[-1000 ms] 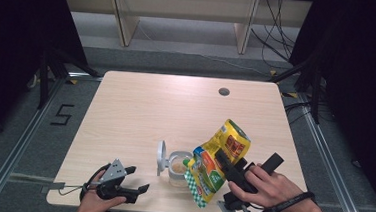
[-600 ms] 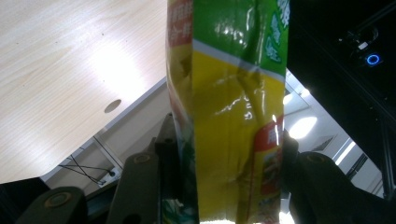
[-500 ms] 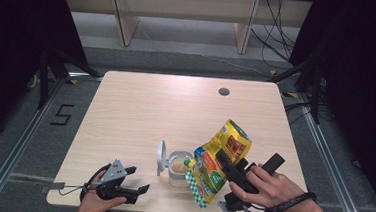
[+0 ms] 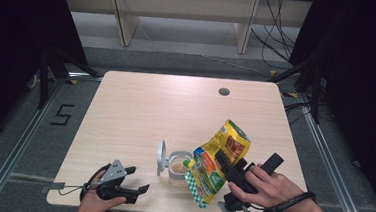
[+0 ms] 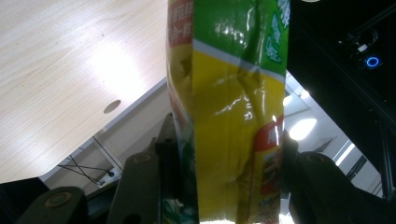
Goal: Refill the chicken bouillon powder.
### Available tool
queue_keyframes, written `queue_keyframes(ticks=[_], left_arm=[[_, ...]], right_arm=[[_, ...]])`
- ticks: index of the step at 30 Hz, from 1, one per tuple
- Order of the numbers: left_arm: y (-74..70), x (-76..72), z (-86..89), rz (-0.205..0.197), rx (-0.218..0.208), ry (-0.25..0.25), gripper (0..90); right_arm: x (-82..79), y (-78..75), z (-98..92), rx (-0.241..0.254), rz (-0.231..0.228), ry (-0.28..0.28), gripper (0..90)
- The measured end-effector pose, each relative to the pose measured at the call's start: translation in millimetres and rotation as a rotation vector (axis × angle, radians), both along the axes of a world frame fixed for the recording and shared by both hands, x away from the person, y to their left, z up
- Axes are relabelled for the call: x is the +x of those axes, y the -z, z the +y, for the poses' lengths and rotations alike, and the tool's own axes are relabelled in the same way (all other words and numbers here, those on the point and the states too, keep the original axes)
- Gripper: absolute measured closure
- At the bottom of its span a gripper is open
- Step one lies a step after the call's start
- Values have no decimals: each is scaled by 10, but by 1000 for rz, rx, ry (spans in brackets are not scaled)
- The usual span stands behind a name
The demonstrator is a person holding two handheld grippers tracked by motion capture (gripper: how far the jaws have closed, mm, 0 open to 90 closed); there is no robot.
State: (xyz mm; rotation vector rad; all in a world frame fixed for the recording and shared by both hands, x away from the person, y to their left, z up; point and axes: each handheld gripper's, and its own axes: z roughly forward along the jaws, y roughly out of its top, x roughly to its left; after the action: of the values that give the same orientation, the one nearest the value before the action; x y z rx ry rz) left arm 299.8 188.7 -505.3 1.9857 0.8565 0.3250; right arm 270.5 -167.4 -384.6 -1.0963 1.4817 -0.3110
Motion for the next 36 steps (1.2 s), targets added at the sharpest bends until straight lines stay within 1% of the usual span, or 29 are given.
queue_keyframes(ticks=[1, 2, 3, 7, 9, 11, 12, 15, 16, 18, 19, 20, 21, 22, 24, 25, 26, 27, 28, 29, 30, 31, 32, 33, 36], left_arm=[[-1, -2, -5, 2, -8, -3, 201], [-2, -1, -6, 2, -10, -5, 201], [-1, 2, -2, 1, -2, -5, 202], [1, 1, -6, 3, -7, -4, 201], [2, 1, -6, 5, -5, -4, 201], [3, 0, -5, 5, -4, -3, 201], [2, 1, -6, 5, -5, -5, 201], [5, -1, -11, 6, -10, -7, 201], [2, 1, -3, 3, -3, 0, 201], [1, 0, -3, 3, -7, -6, 201], [4, -6, -11, 17, -19, -19, 202], [2, 1, -4, 9, -7, -9, 201], [5, -8, -9, 20, -17, -18, 201], [3, -5, -4, 10, -7, -13, 202], [1, -5, -7, 15, -15, -18, 201], [0, 0, -5, 8, -12, -11, 201], [7, -5, -15, 18, -21, -19, 201], [5, -6, -9, 17, -12, -15, 201], [2, -2, -4, 5, -7, -4, 202], [-1, 2, 0, 0, 0, -4, 201], [2, -4, -8, 14, -14, -17, 201], [4, -6, -12, 17, -20, -18, 202], [3, -6, -9, 12, -14, -14, 201], [1, 1, 1, 1, 1, -4, 201], [1, -4, -7, 15, -13, -18, 202]], right_arm=[[-1, 0, -4, 16, 0, -1, 603], [-3, -5, -1, 5, -1, 0, 603], [-3, -10, 1, -4, -3, -1, 603], [-9, -2, -2, 15, 0, -3, 604], [-11, -3, -4, 13, 1, -3, 604], [-11, -7, -1, -6, 0, -2, 604], [-12, -7, -1, -5, -1, -3, 604], [-15, 2, -6, 15, -1, -4, 605], [-12, 1, -7, 16, 4, -1, 605], [-13, -1, -5, 18, -1, -3, 605], [-14, -2, -4, 18, -1, -4, 605], [-15, -2, -4, 18, 1, -4, 606], [-19, 10, -9, 37, 9, 1, 606], [-20, 11, -8, 37, 9, 0, 606], [-21, 9, -8, 41, 9, 0, 606], [-21, 8, -5, 31, 4, -2, 606], [-18, -6, 3, 4, -6, -11, 606], [-20, 10, -6, 28, 6, -1, 607], [-21, 6, -1, 15, 3, -3, 607], [-24, 6, -2, 17, 2, -3, 607], [-26, 6, -2, 18, 3, -3, 607], [-28, 6, -1, 12, 1, -4, 607], [-28, 4, 1, 3, 0, -7, 607], [-29, 1, 1, -1, 0, -7, 607], [-36, 2, -7, 16, -1, -4, 608]])
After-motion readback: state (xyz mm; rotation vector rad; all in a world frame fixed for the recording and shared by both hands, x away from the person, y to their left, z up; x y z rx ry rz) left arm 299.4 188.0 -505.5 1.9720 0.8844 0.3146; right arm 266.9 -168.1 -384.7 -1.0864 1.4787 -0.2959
